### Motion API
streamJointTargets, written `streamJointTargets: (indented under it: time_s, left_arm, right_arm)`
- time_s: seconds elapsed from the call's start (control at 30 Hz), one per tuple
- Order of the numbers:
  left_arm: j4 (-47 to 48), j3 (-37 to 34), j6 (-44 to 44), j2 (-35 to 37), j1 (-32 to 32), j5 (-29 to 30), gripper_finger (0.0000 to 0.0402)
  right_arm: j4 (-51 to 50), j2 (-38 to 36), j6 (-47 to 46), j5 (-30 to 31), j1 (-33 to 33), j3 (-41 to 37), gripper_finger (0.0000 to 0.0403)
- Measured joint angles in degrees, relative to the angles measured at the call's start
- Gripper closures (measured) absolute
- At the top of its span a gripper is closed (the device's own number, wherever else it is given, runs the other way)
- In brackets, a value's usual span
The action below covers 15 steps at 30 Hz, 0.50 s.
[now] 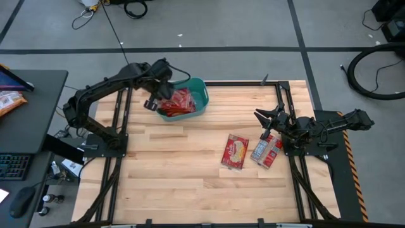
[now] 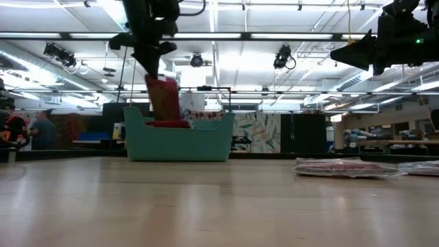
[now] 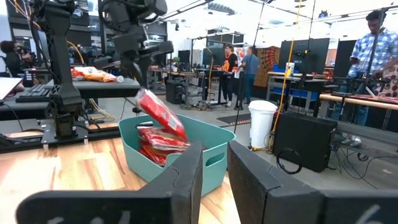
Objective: Sort popcorn bags into baskets
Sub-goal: Stack the popcorn bag into the green bin
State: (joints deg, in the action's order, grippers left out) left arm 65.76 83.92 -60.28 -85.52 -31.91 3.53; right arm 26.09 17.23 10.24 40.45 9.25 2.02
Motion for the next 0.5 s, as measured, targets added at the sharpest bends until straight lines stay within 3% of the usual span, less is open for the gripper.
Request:
streamJointTargets:
  time_s: [0.13, 0.23, 0.5]
  left_arm:
    - [-8.1, 0.0, -3.5, 0.0, -0.1, -0.9, 0.0395]
    - [-12.0, 0.0, -4.9, 0.0, -1.0, -5.5, 0.0395]
    - [-7.1, 0.0, -5.6, -2.4, -4.7, -8.5, 0.0398]
  right_arm:
    - [0.0, 0.0, 0.0, 0.0, 0.0, 0.0, 0.0322]
    - [0.0, 0.0, 0.0, 0.0, 0.0, 0.0, 0.0322]
    - [0.0, 0.0, 0.0, 0.0, 0.0, 0.0, 0.0322]
